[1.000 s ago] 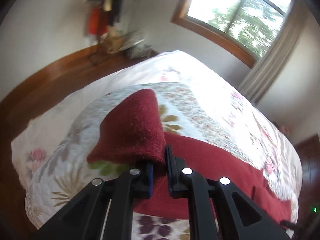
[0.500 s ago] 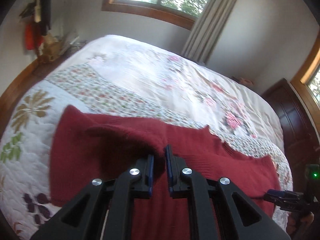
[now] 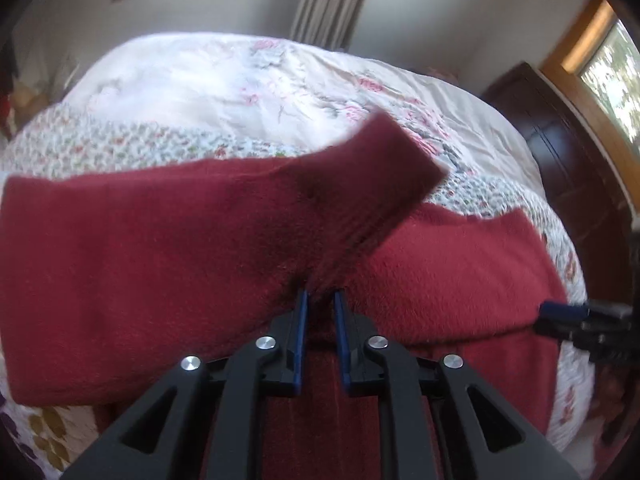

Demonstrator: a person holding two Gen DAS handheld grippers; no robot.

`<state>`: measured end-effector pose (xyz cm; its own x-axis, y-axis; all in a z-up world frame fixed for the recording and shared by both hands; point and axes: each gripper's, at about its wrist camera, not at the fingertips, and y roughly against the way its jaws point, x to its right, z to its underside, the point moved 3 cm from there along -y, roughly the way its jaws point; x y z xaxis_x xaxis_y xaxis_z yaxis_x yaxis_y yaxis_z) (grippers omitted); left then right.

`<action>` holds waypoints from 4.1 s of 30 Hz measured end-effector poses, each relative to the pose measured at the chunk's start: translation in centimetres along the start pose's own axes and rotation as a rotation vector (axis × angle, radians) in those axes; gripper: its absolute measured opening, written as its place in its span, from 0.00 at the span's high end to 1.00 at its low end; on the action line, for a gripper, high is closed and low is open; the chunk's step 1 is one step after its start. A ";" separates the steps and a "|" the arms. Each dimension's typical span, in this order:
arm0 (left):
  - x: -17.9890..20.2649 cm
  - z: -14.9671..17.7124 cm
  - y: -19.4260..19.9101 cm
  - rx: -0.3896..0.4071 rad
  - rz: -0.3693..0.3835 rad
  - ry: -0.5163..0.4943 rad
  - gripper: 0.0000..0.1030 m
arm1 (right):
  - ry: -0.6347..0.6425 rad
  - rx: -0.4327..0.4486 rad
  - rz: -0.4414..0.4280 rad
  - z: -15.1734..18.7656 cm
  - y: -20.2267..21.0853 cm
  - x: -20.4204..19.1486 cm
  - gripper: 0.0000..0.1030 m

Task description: Fold small clothes

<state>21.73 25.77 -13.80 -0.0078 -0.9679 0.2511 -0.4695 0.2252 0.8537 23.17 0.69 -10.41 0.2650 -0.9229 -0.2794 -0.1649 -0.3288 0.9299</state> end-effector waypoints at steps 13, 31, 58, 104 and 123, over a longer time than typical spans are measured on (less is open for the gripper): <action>-12.5 -0.7 4.2 -0.024 -0.274 0.155 0.55 | 0.036 -0.010 -0.067 -3.7 -0.9 -3.6 0.46; -14.9 1.2 7.5 0.038 -0.250 0.214 0.42 | -0.058 -0.173 -0.269 -10.1 -8.3 -9.0 0.57; -10.9 -0.6 5.6 0.037 -0.313 0.130 0.35 | -0.170 0.168 -0.185 -3.2 5.8 5.5 0.92; -8.7 19.5 14.0 -0.160 -0.236 -0.047 0.20 | -0.098 0.071 -0.032 19.6 7.3 5.9 0.50; -11.3 30.1 10.6 -0.286 -0.022 0.141 0.21 | -0.219 -0.118 -0.141 30.9 3.8 7.8 0.45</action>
<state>-9.77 35.76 -21.35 0.1313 -0.9526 0.2745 -0.2005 0.2457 0.9484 -4.73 -13.96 -16.44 0.0641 -0.8952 -0.4410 -0.0255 -0.4432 0.8961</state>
